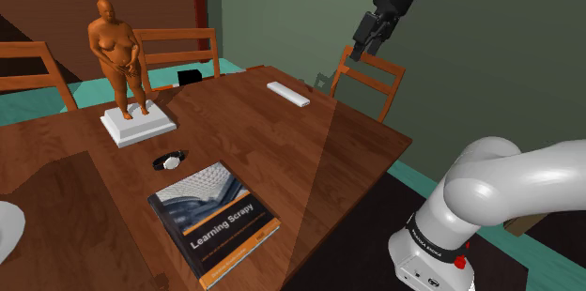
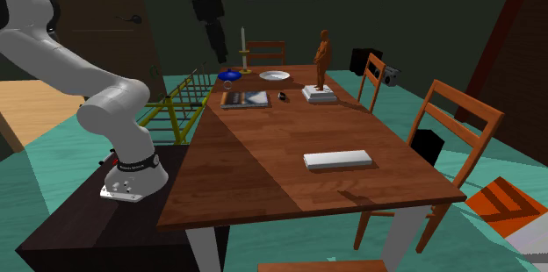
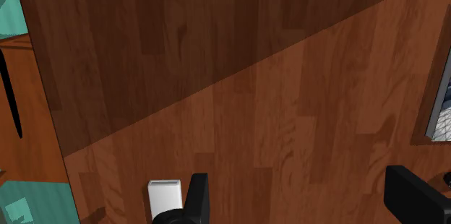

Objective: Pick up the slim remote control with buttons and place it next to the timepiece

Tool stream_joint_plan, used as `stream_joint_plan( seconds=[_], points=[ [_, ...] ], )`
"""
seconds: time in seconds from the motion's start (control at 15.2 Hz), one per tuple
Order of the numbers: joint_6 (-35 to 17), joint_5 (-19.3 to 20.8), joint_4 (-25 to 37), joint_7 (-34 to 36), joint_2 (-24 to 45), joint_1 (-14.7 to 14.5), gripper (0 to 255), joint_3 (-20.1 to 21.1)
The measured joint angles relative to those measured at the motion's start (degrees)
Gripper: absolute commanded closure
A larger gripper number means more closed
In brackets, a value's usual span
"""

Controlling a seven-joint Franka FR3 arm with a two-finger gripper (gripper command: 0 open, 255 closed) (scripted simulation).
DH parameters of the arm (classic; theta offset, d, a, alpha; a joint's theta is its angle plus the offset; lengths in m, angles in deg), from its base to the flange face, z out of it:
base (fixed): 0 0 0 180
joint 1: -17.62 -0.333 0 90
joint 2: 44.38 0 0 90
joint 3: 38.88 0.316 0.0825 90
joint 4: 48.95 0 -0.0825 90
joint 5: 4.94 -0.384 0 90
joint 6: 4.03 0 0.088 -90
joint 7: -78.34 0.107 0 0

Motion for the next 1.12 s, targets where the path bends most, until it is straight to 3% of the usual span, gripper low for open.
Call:
stream_joint_plan(
  seconds=[0.46, 1.12],
  points=[
    [-5.8, 0.9, 2.1, -1.4, 9.6, 0.7, 0, -1.1],
    [-15.8, 1.9, 10.8, -4.0, 31.8, 1.9, 0, -3.3]
  ],
)
